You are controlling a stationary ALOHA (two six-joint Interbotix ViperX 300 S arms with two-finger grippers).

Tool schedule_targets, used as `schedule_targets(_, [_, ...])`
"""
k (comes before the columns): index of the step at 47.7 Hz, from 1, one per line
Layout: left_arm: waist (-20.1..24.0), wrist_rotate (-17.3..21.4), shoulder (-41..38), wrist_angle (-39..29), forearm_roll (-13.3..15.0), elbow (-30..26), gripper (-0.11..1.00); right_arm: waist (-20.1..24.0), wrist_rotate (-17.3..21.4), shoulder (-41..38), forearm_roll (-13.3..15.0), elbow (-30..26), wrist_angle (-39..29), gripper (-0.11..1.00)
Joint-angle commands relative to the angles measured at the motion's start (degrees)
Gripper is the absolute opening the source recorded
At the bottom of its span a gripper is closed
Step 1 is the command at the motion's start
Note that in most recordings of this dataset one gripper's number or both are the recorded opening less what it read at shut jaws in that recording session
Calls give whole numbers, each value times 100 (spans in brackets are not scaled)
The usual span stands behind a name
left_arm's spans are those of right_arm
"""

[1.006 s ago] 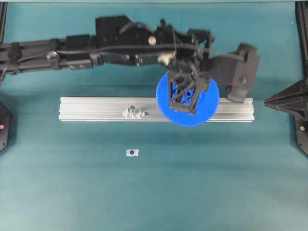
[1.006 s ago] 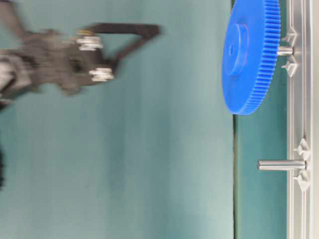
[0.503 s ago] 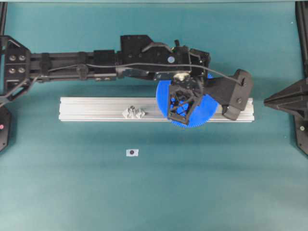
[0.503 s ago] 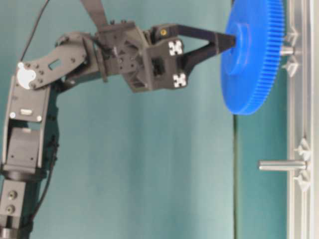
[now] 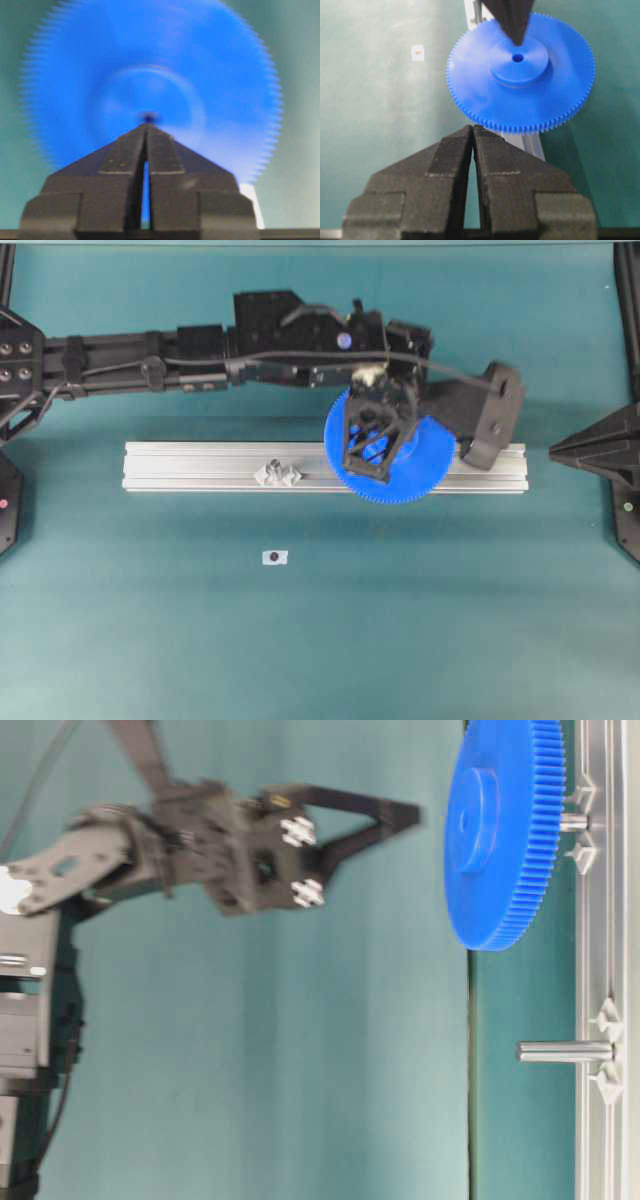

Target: Insert the large gear onto the shaft.

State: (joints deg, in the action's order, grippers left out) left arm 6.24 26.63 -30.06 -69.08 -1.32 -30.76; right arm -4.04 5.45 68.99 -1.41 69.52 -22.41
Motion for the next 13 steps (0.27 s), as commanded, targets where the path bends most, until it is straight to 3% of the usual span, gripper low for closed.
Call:
schedule_targets(1, [-18, 9, 167, -88, -18, -176, -1, 0, 53, -35, -9, -70, 53, 14])
schedule_targets(7, [-26, -18, -53, -158, 0, 264, -1, 0, 53, -35, -9, -79, 53, 14])
schedule_targets(13, [-62, -35, -53, 185, 0, 659, -1, 0, 70, -35, -18, -88, 53, 14])
